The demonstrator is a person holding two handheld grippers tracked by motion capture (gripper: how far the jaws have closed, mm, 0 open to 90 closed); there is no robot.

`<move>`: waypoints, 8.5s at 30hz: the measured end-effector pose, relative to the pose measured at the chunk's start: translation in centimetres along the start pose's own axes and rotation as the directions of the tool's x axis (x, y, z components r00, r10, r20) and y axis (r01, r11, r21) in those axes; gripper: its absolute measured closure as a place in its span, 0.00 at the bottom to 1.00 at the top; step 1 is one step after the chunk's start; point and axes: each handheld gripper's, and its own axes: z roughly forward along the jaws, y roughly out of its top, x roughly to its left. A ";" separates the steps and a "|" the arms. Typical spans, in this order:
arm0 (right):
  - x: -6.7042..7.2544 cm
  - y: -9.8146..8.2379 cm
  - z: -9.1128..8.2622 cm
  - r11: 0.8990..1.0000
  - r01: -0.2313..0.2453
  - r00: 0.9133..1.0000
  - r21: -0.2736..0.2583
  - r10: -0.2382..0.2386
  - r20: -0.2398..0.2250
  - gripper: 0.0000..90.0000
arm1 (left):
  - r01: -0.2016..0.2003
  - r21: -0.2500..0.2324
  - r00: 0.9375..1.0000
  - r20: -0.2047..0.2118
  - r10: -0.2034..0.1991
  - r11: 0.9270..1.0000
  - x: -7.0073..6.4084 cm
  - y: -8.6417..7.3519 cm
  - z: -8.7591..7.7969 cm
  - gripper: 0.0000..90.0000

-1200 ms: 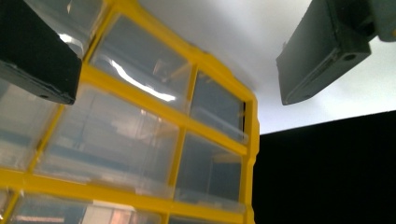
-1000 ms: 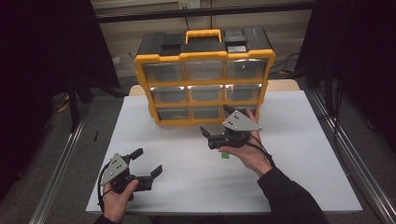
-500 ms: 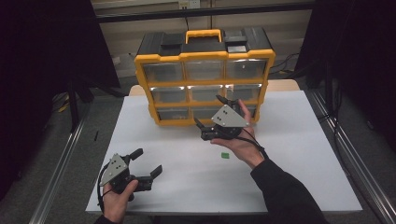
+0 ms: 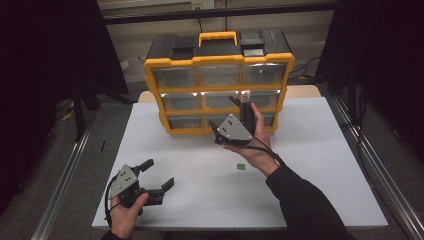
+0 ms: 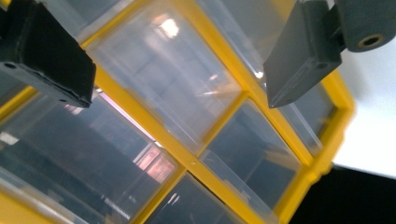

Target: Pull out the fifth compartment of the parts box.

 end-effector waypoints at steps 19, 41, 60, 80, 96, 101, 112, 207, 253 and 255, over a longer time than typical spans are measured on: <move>1.8 -0.6 1.9 0.865 0.494 0.861 0.086 -0.501 0.087 0.16 | -0.027 0.007 1.000 0.000 0.027 1.000 -0.1 0.1 0.0 0.04; 1.4 -0.2 4.4 0.789 0.588 0.793 0.177 -0.605 0.064 0.53 | -0.027 -0.007 1.000 0.011 0.027 1.000 -0.5 0.1 0.2 0.04; 1.1 -0.4 5.0 0.758 0.604 0.758 0.246 -0.642 0.118 0.75 | -0.033 -0.002 0.999 0.001 0.033 0.999 -0.6 0.1 0.1 0.04; 1.1 -0.3 5.1 0.724 0.643 0.718 0.250 -0.683 0.133 0.86 | -0.056 0.013 0.998 -0.007 0.056 0.998 -0.2 0.1 0.0 0.04; 1.4 -0.3 4.3 0.722 0.656 0.711 0.220 -0.689 0.140 0.87 | -0.024 0.001 0.999 -0.023 0.024 1.000 -0.3 0.0 0.0 0.04; 1.5 -0.3 3.8 0.724 0.657 0.711 0.212 -0.688 0.147 0.87 | -0.028 0.003 0.999 -0.029 0.028 1.000 -0.3 0.0 0.0 0.04; 1.8 -0.1 2.7 0.705 0.682 0.691 0.193 -0.708 0.143 0.88 | -0.044 0.014 0.998 -0.033 0.044 0.999 -0.2 0.0 0.0 0.04; 4.1 0.5 -2.9 0.680 0.727 0.663 0.099 -0.732 0.158 0.88 | -0.047 0.017 0.997 -0.066 0.049 0.999 0.1 0.0 -0.2 0.04; -1.8 -0.1 -3.6 0.969 -0.246 0.965 0.009 0.246 -0.091 0.09 | -0.038 0.013 0.998 -0.057 0.038 0.999 0.2 0.0 -0.2 0.04; -2.0 -0.2 -3.6 0.960 -0.278 0.956 0.020 0.278 -0.096 0.06 | -0.038 0.015 0.997 -0.062 0.039 0.999 0.1 0.0 -0.2 0.04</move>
